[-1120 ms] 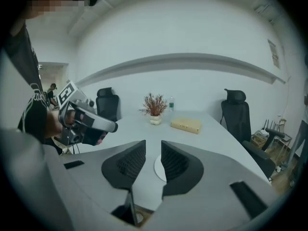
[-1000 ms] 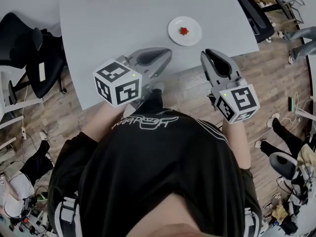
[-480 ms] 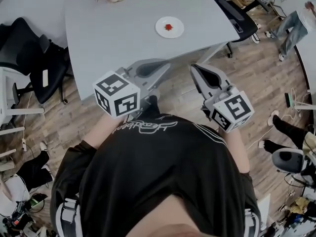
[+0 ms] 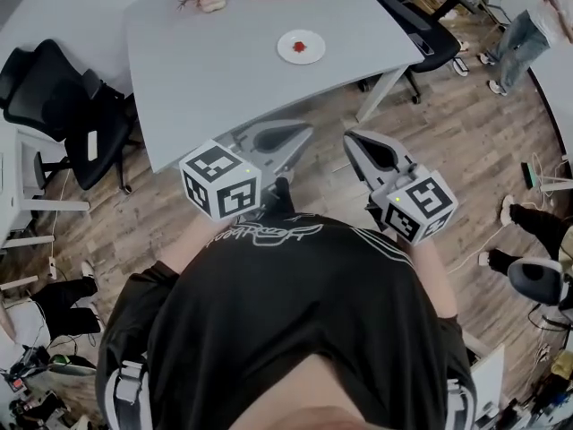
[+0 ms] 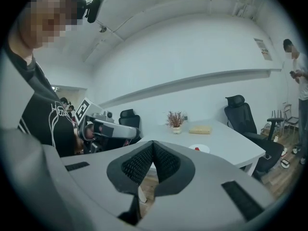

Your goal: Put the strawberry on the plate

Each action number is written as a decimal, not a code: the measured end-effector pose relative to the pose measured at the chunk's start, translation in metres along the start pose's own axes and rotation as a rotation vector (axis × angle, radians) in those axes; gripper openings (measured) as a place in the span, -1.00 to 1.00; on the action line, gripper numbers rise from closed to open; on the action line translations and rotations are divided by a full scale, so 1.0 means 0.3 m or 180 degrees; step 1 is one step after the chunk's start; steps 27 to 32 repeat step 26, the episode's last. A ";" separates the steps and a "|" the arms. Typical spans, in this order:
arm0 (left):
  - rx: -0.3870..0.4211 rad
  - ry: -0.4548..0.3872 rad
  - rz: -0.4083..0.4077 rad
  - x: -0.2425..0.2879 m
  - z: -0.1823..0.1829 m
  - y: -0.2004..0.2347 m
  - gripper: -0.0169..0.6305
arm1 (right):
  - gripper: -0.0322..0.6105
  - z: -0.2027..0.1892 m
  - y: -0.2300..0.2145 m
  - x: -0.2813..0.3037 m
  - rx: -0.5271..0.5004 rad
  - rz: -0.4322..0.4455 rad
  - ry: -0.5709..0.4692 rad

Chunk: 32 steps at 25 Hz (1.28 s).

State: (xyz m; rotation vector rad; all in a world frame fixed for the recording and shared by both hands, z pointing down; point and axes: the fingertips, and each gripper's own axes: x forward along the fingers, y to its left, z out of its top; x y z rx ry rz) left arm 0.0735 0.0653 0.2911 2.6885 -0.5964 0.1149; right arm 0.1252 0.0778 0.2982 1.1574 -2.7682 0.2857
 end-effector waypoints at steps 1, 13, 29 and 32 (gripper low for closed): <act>0.0000 0.0006 -0.0003 0.001 -0.004 -0.010 -0.92 | -0.88 -0.003 0.004 -0.009 -0.0001 0.0000 -0.0002; 0.0009 0.0103 -0.0076 0.021 -0.045 -0.096 -0.92 | -0.88 -0.047 0.016 -0.088 -0.0004 -0.0110 0.0051; -0.0088 0.0159 -0.0073 0.032 -0.089 -0.107 -0.92 | -0.88 -0.079 0.013 -0.113 0.0042 -0.0156 0.0073; -0.0088 0.0159 -0.0073 0.032 -0.089 -0.107 -0.92 | -0.88 -0.079 0.013 -0.113 0.0042 -0.0156 0.0073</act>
